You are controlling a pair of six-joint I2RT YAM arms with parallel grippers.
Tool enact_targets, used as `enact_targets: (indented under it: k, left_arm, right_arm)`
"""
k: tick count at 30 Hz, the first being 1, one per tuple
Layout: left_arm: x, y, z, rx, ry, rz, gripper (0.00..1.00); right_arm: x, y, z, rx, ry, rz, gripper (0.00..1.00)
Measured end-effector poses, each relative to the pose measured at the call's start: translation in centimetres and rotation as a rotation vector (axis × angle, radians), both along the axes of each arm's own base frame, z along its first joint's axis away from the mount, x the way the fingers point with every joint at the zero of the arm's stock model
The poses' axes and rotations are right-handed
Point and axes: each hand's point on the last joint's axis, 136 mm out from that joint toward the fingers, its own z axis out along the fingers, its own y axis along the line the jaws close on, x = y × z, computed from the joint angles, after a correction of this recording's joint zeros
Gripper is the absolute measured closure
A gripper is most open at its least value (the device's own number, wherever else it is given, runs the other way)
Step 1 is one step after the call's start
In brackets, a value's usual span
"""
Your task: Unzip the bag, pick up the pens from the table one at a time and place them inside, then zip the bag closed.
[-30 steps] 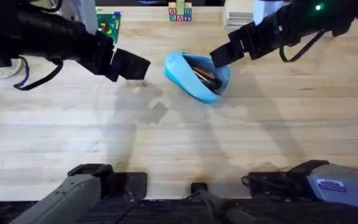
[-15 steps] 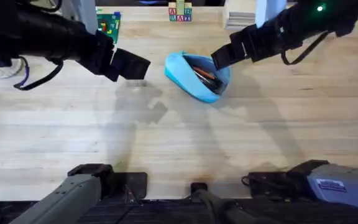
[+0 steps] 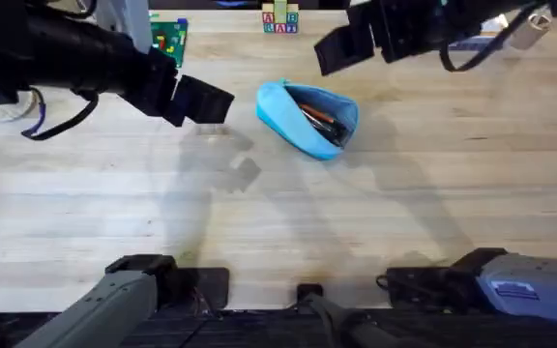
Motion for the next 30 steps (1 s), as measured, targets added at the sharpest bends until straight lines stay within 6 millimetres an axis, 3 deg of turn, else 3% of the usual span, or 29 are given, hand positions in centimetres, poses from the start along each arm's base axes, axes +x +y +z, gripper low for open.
enact_targets:
  k: [8,16,25,30]
  left_arm:
    - [0.0,0.0,0.0,0.0,0.0,0.0,0.006]
    - [0.0,0.0,0.0,0.0,0.0,0.0,0.006]
    - [0.0,0.0,0.0,0.0,0.0,0.0,0.006]
    - [0.0,0.0,0.0,0.0,0.0,0.0,0.006]
  right_arm:
    - [2.7,2.6,-0.3,0.041,0.048,-0.082,0.005]
    - [4.9,4.0,-1.2,0.075,0.091,-0.161,0.005]
    - [7.0,5.5,-4.1,0.094,0.132,-0.22,0.005]
    - [8.6,6.5,-4.5,0.143,0.112,-0.257,0.005]
